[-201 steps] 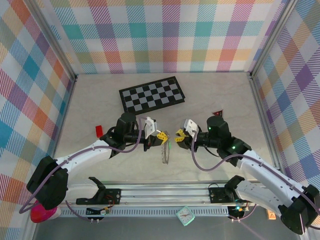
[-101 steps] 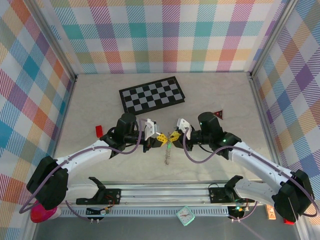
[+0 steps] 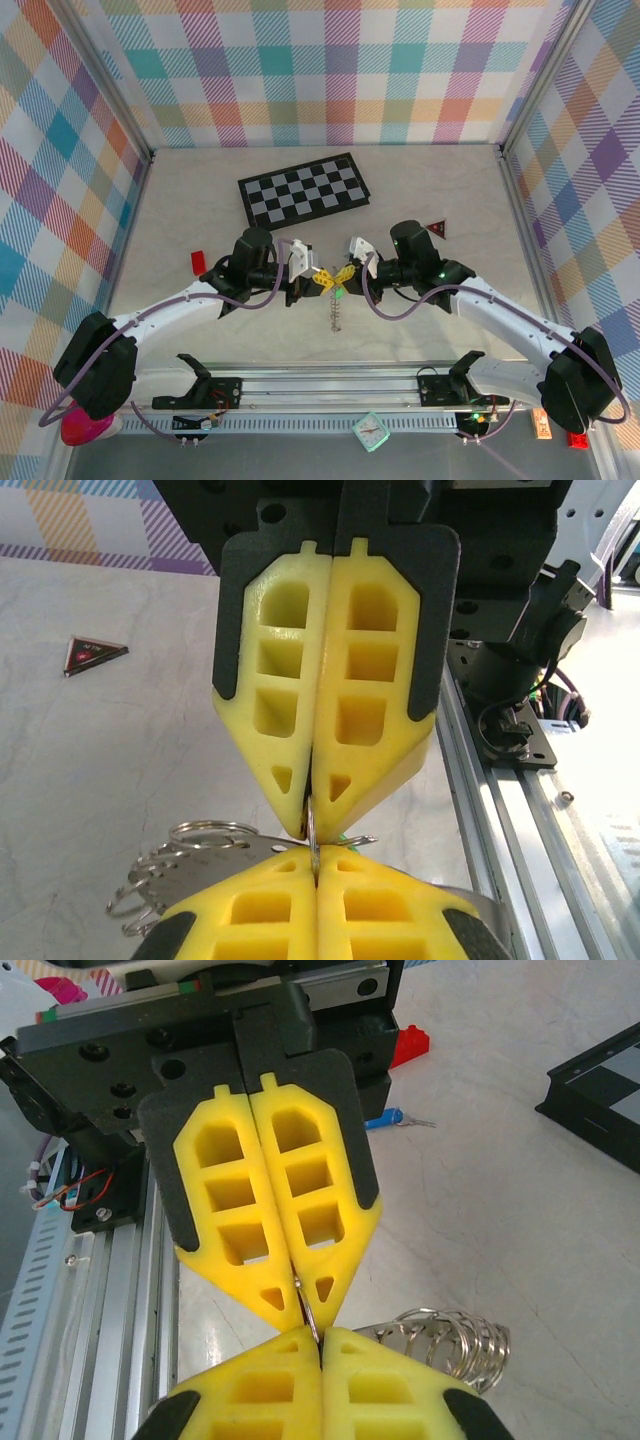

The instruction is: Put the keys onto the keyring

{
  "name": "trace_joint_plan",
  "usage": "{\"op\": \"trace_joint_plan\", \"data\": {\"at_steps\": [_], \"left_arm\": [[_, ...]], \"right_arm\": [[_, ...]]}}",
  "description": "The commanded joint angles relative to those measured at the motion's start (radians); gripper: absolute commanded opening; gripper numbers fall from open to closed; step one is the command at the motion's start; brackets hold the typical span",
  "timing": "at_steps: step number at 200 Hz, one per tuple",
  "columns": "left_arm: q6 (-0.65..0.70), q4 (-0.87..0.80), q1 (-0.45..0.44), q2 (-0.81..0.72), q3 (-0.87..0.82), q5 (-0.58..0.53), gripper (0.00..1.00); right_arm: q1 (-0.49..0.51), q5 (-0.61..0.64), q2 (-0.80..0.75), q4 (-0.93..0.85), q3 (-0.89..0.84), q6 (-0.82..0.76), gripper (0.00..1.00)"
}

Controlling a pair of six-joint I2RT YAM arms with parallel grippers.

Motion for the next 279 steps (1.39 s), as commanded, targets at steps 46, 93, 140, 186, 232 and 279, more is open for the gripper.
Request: {"op": "trace_joint_plan", "data": {"at_steps": [46,93,140,186,232,279], "left_arm": [[0.099,-0.18,-0.014,-0.017,0.079,-0.026,0.15],[0.114,-0.206,-0.015,-0.015,0.097,-0.033,0.17],[0.115,-0.211,-0.015,-0.012,0.104,-0.034,0.17],[0.112,-0.207,-0.015,-0.021,0.102,-0.041,0.17],[0.11,-0.191,-0.015,-0.047,0.074,-0.061,0.2],[0.112,-0.197,-0.015,-0.048,0.067,-0.06,0.18]], "right_arm": [[0.026,0.074,0.044,-0.249,0.168,-0.193,0.0],[0.068,0.147,0.09,-0.383,0.253,-0.274,0.0],[0.101,0.17,0.146,-0.467,0.328,-0.324,0.0],[0.115,0.154,0.17,-0.477,0.347,-0.329,0.0],[0.108,0.158,0.129,-0.432,0.302,-0.308,0.0],[0.104,0.143,0.115,-0.423,0.292,-0.294,0.0]]}}
